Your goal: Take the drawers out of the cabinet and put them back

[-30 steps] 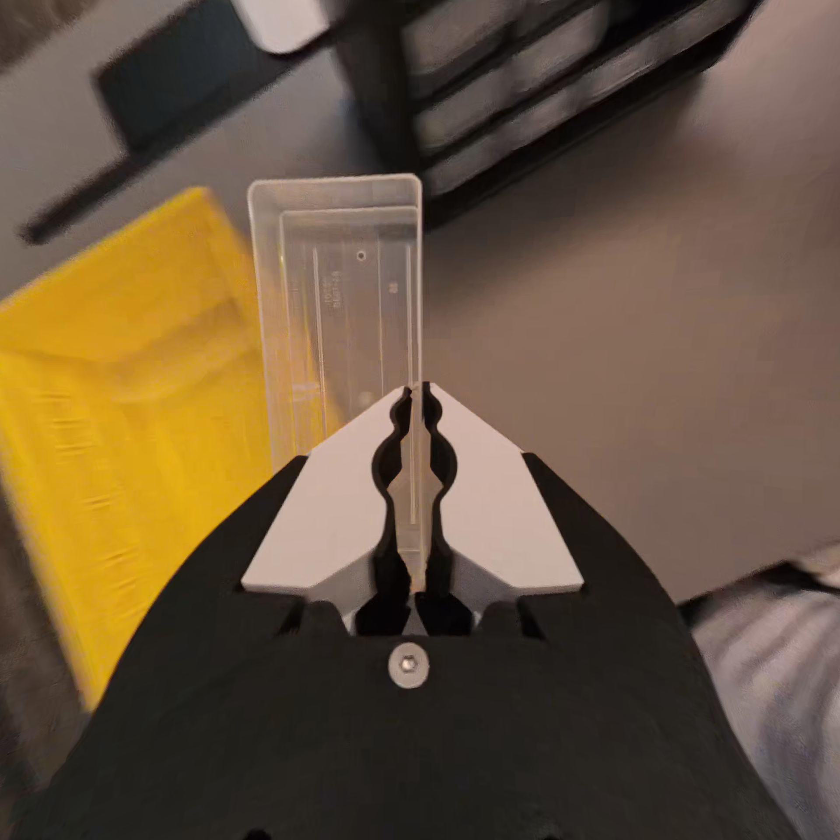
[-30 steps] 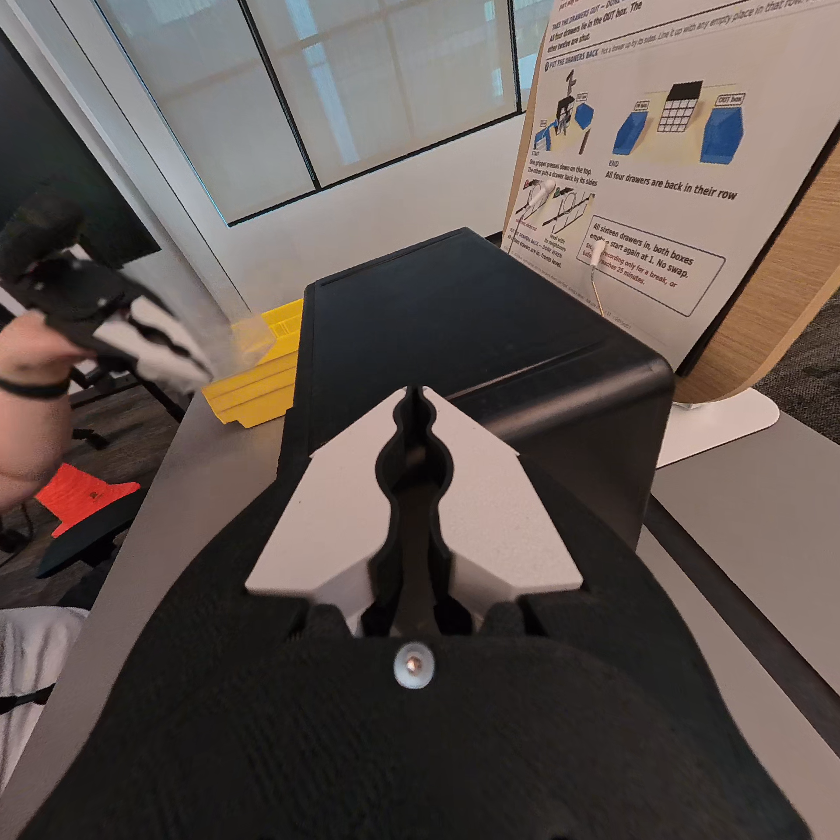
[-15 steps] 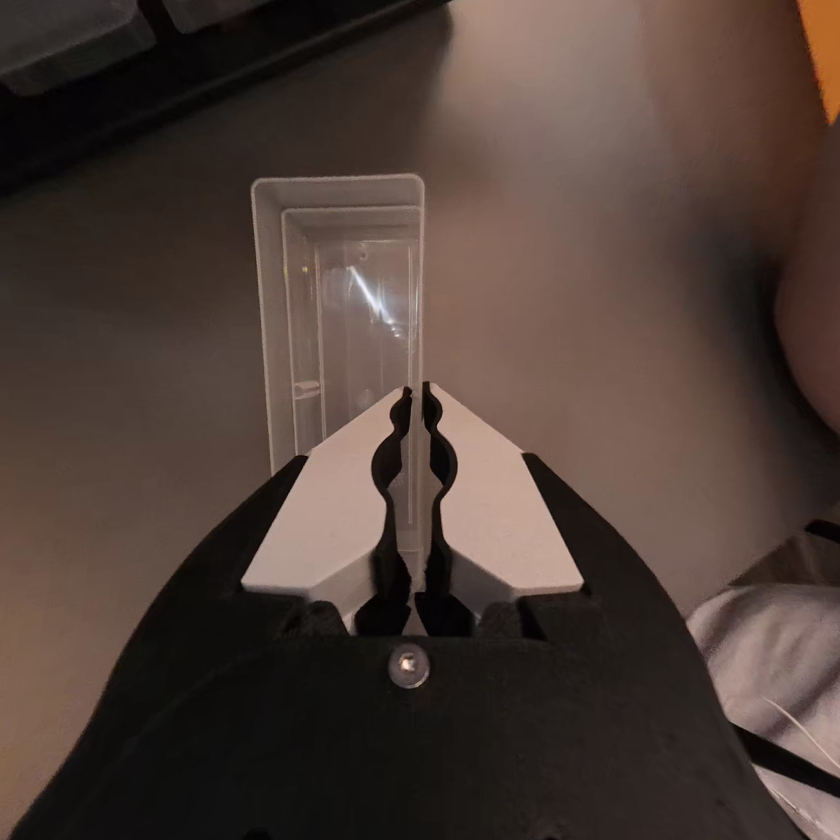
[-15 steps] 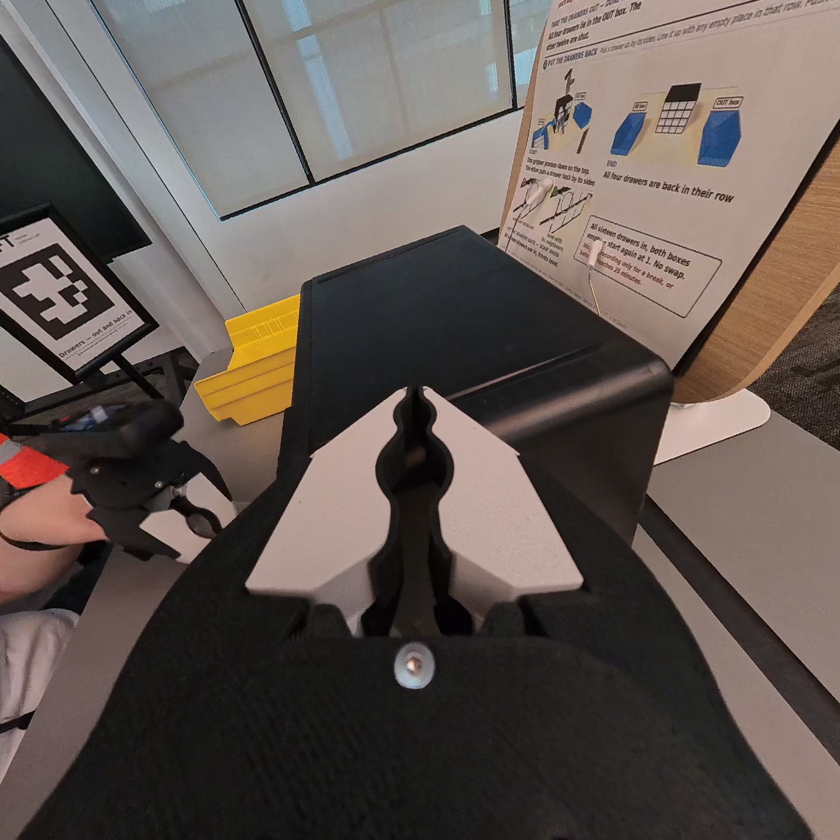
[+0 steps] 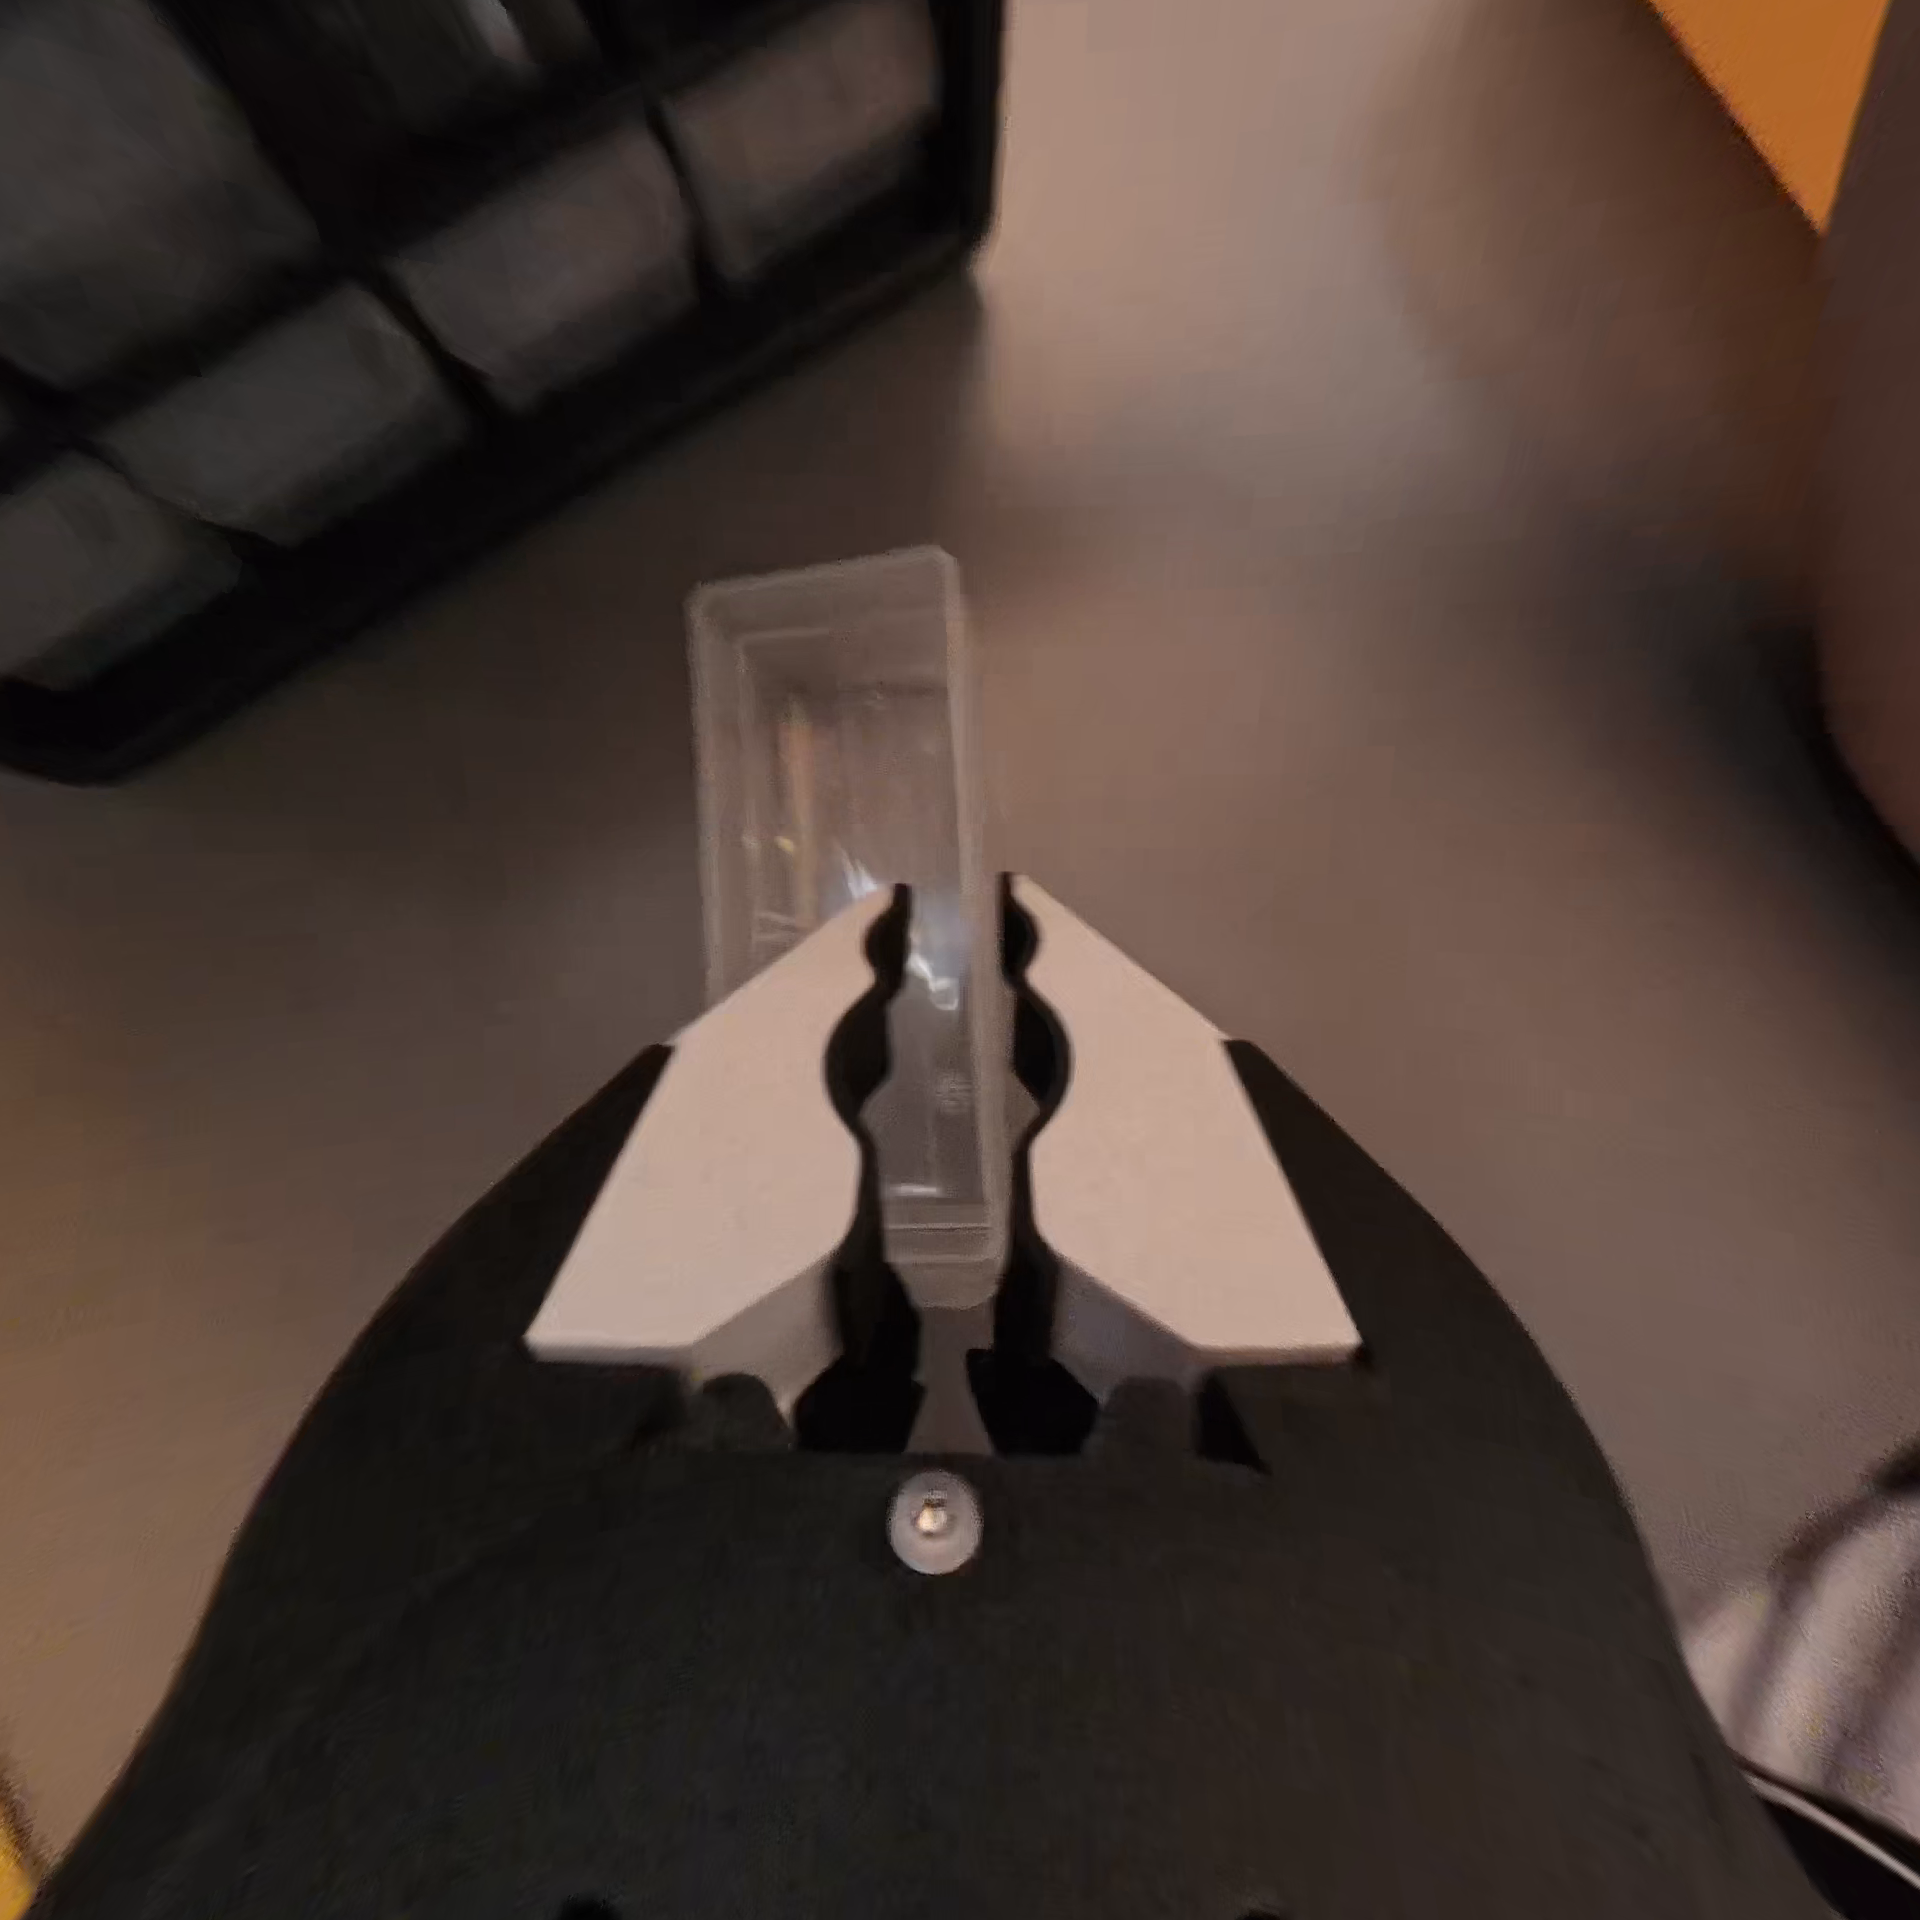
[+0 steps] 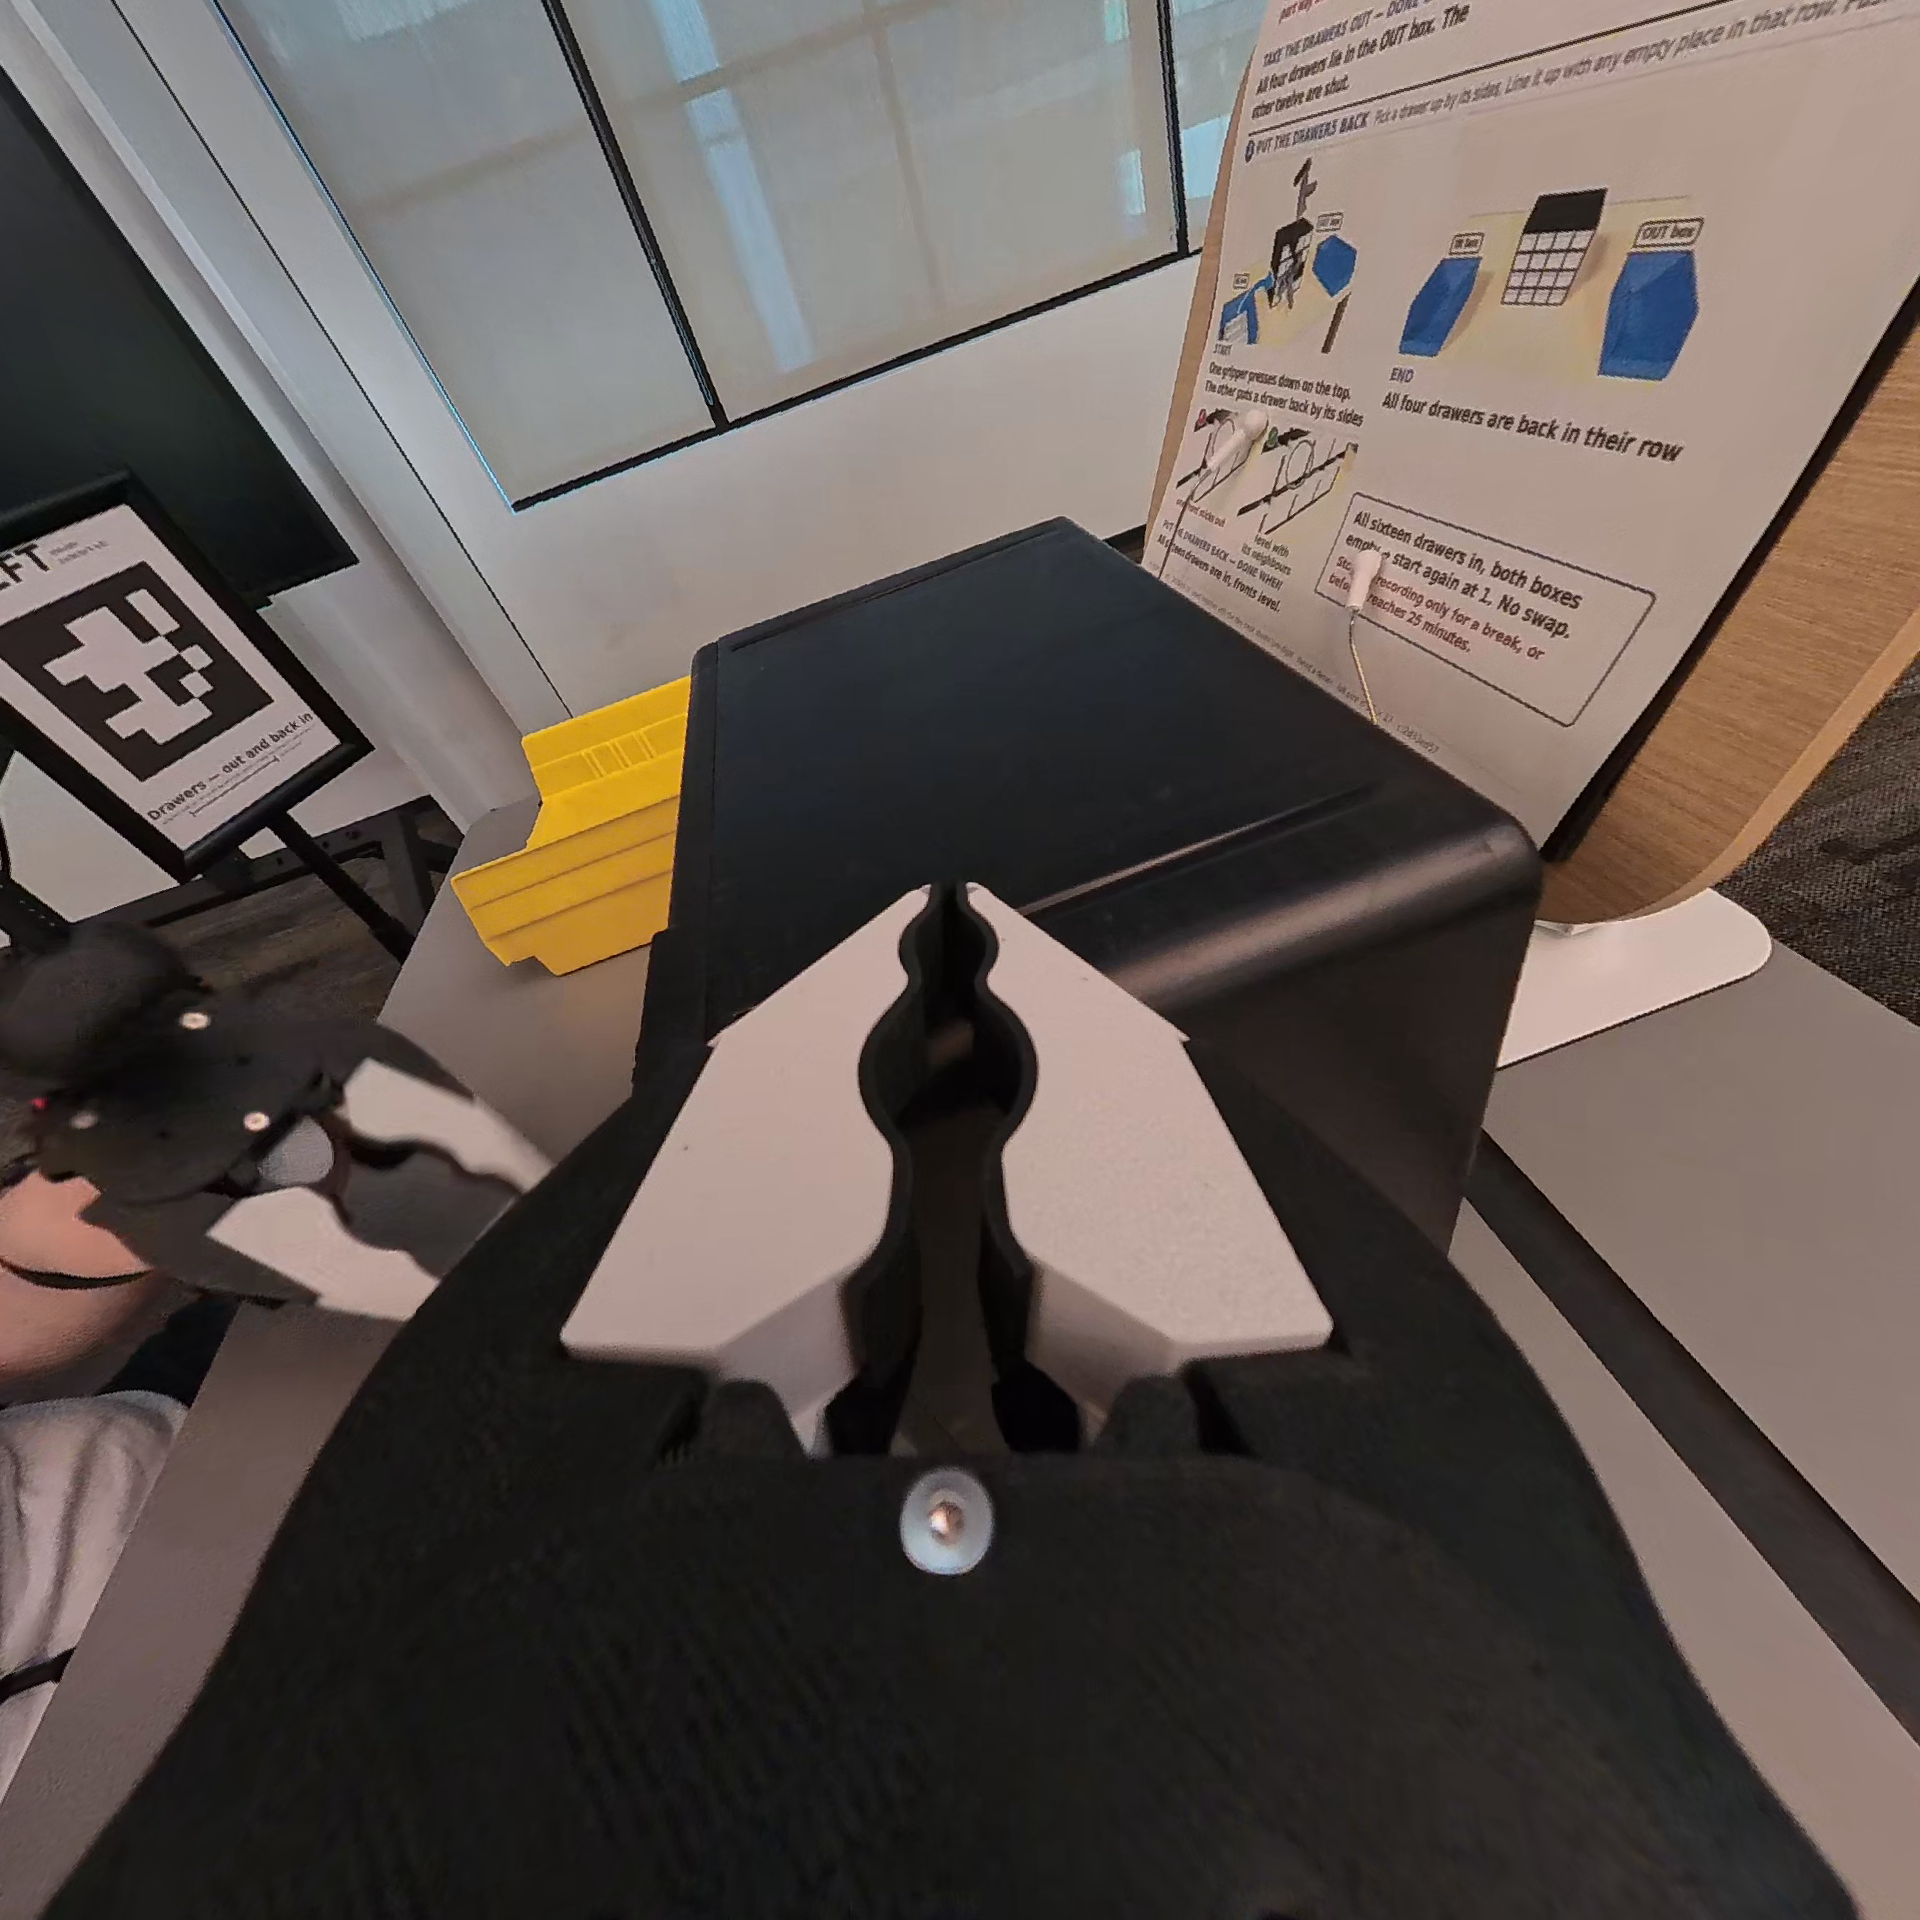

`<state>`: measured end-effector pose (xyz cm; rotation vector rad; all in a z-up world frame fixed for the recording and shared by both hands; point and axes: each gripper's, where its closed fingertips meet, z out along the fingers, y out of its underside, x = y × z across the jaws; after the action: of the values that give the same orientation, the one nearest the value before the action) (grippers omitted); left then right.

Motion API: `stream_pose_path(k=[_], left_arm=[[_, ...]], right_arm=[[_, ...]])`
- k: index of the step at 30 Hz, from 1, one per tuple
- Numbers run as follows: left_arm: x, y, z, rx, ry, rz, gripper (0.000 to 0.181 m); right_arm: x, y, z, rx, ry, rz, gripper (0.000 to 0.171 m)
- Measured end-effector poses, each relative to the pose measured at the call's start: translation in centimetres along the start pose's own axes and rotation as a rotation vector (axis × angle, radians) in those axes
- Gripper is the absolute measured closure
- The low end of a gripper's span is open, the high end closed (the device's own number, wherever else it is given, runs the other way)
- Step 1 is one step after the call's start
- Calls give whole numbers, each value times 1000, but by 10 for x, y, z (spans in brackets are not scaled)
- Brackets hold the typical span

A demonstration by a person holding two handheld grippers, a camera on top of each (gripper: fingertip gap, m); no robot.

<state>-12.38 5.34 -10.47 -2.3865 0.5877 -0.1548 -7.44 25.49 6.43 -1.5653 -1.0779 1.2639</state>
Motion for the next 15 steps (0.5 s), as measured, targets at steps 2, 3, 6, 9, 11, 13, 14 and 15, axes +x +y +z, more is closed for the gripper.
stream_pose_path(k=[2,3,6,9,11,13,14,15], left_arm=[[-17,-2,-10,73,-132,41,97],[-22,2,-10,72,-168,70,83],[-21,19,1,6,-141,73,82],[-16,33,13,-65,-79,37,80],[-20,42,18,-117,-91,27,82],[-18,48,21,-145,-69,6,100],[-17,51,22,-163,-55,-18,108],[-17,53,22,-173,-45,-39,115]], right_arm=[[0,0,0,0,-2,1,171],[0,0,0,1,-3,2,171],[0,0,0,2,-4,4,171],[-1,0,0,1,-4,2,171],[-1,1,-1,-2,-6,0,171],[-1,1,-1,-1,-9,2,171],[-1,0,-1,-1,-10,3,171],[-1,0,-1,0,-11,4,171]])
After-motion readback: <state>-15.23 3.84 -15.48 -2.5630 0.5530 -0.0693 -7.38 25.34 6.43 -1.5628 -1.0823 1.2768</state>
